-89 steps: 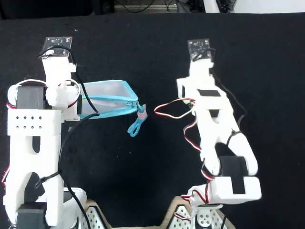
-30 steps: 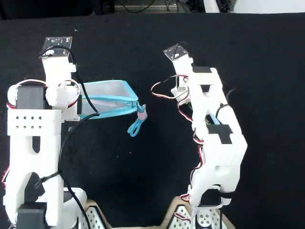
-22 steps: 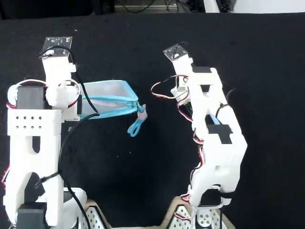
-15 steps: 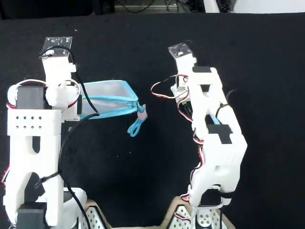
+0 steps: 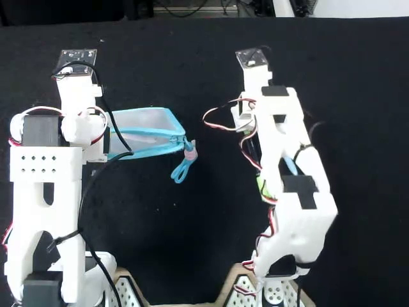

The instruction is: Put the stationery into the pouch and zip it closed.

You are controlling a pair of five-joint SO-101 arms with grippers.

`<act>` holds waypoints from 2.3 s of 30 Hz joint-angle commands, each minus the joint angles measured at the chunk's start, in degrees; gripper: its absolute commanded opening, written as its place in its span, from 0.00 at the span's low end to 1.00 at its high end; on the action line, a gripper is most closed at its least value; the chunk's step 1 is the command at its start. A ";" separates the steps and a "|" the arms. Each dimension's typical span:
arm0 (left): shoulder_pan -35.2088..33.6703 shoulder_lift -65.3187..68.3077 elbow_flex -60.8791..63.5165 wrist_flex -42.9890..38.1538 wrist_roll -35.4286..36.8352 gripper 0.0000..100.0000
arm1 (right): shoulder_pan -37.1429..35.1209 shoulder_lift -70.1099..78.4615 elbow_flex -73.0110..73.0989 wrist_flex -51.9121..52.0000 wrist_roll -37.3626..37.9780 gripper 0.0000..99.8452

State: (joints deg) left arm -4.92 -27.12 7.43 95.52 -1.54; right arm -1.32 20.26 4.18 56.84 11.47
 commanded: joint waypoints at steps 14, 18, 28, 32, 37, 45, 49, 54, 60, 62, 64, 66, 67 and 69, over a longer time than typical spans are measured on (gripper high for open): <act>0.04 0.44 0.66 -0.18 0.70 0.03 | -1.05 -29.41 17.01 -8.70 -0.44 0.01; 0.04 0.44 0.66 -0.18 0.70 0.03 | -2.11 -37.58 23.52 -11.96 -0.53 0.01; 0.04 0.53 0.66 -0.18 0.70 0.03 | -2.64 -53.05 35.21 -20.84 -11.34 0.01; 0.04 0.53 0.66 -0.18 0.70 0.03 | -2.73 -55.60 38.02 -23.74 -11.69 0.01; 0.04 0.53 0.66 -0.18 0.70 0.03 | -3.25 -57.98 39.25 -24.00 -11.69 0.01; 0.04 0.53 0.66 -0.18 0.70 0.03 | -8.35 -63.96 43.91 -24.00 -11.34 0.01; 0.04 0.53 0.66 -0.18 0.70 0.03 | -10.02 -64.84 45.58 -24.26 -11.25 0.01; 0.04 0.53 0.66 -0.18 0.70 0.03 | -10.11 -64.66 45.85 -23.91 -11.52 0.08; 0.04 0.53 0.66 -0.18 0.70 0.03 | -10.11 -64.66 46.90 -23.91 -11.69 0.26; 0.04 0.53 0.66 -0.18 0.70 0.03 | -10.11 -64.66 46.90 -23.91 -11.69 0.29; 0.04 0.53 0.66 -0.18 0.70 0.03 | -10.11 -64.66 46.90 -23.91 -11.69 0.29; 0.04 0.53 0.66 -0.18 0.70 0.03 | -10.11 -64.66 46.90 -24.00 -11.34 0.29; 0.04 0.53 0.66 -0.18 0.70 0.03 | -10.02 -64.66 46.90 -23.91 -11.34 0.29; 0.04 0.53 0.66 -0.18 0.70 0.03 | -9.93 -64.57 46.90 -23.82 -11.43 0.29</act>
State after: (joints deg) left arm -4.92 -27.12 7.43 95.52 -1.54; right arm -10.73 -42.24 51.47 34.24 0.13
